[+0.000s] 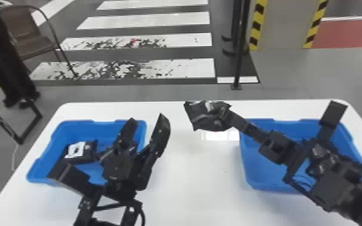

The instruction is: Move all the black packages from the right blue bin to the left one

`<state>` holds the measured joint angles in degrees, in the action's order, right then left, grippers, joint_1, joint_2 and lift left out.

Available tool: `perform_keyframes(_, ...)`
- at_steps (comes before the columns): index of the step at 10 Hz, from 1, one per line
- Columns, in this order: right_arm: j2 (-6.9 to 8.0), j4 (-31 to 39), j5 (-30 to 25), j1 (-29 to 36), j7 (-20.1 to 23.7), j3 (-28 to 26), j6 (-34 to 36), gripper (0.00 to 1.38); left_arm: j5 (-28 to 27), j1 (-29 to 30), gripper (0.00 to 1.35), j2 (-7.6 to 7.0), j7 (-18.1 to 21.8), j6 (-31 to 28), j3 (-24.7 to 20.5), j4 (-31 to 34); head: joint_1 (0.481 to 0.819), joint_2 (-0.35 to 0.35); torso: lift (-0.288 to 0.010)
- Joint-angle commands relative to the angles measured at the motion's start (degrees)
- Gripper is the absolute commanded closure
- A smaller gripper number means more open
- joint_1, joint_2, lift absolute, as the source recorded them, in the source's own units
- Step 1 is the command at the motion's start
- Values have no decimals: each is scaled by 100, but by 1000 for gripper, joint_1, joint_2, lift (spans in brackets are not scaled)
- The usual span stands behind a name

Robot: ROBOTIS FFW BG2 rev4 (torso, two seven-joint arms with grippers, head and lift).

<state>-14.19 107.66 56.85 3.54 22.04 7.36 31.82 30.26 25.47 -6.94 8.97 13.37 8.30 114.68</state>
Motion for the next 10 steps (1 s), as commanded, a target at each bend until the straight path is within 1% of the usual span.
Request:
perform_keyframes(1,-48,-58,473,-116,64,338,-4,1130,47,-44,243,-36,0,-15,153,0,695,136,-154)
perform_keyframes(2,-66,-58,564,-186,90,475,-4,1128,59,-58,248,-44,0,-15,210,0,695,151,-154)
perform_keyframes(6,-127,-199,747,-312,108,944,-60,1130,219,-114,248,-106,9,-29,484,0,695,176,-154)
perform_keyframes(7,-127,-213,770,-312,116,1001,-74,1128,219,-128,317,-115,9,-43,518,0,695,180,-154)
perform_keyframes(8,-127,-213,782,-312,125,1001,-130,1130,196,-128,812,-115,0,-170,518,0,695,183,-154)
perform_keyframes(9,-127,-227,770,-312,134,1001,-173,1128,150,-114,1236,-115,-62,-15,496,0,695,184,-154)
perform_keyframes(10,-127,-241,770,-312,151,1001,-215,1130,13,-100,1204,-97,-88,196,427,0,695,182,-154)
